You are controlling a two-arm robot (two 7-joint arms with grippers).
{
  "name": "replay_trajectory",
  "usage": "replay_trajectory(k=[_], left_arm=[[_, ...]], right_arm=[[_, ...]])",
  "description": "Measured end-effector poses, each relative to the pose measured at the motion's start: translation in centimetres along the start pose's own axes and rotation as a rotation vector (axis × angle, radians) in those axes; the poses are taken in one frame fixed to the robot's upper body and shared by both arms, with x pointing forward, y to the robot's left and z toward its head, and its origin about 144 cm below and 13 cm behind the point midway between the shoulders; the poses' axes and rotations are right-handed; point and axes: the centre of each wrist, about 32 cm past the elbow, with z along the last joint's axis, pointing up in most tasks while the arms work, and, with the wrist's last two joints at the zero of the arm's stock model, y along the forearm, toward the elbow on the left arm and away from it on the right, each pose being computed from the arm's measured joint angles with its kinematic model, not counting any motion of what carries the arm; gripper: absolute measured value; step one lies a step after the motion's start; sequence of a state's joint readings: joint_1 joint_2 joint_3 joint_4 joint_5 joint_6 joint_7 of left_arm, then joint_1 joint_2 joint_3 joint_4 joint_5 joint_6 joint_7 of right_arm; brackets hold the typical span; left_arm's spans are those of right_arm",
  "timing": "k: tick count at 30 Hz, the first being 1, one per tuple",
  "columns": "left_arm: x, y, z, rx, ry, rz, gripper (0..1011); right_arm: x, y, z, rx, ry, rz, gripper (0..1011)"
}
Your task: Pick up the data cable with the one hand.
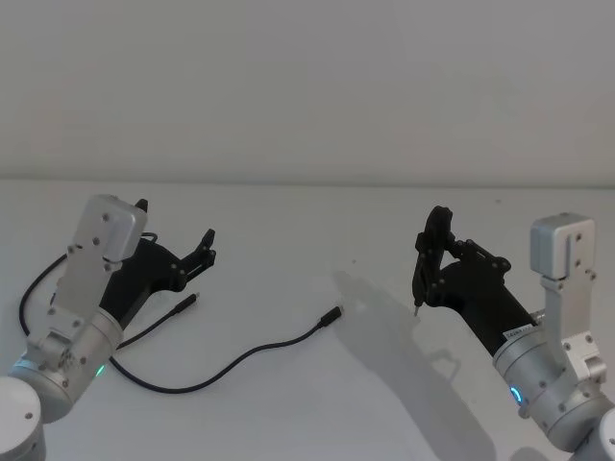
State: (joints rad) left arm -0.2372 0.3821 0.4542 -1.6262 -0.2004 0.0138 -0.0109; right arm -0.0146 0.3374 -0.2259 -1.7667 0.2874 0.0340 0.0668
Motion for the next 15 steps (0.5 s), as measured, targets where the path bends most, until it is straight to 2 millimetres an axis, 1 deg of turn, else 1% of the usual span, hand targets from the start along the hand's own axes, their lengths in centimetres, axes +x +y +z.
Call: replay_trajectory(k=[15], left_arm=[[0.0, 0.0, 0.0, 0.0, 0.0, 0.0, 1001]], right_arm=[[0.0, 0.0, 0.0, 0.0, 0.0, 0.0, 274]])
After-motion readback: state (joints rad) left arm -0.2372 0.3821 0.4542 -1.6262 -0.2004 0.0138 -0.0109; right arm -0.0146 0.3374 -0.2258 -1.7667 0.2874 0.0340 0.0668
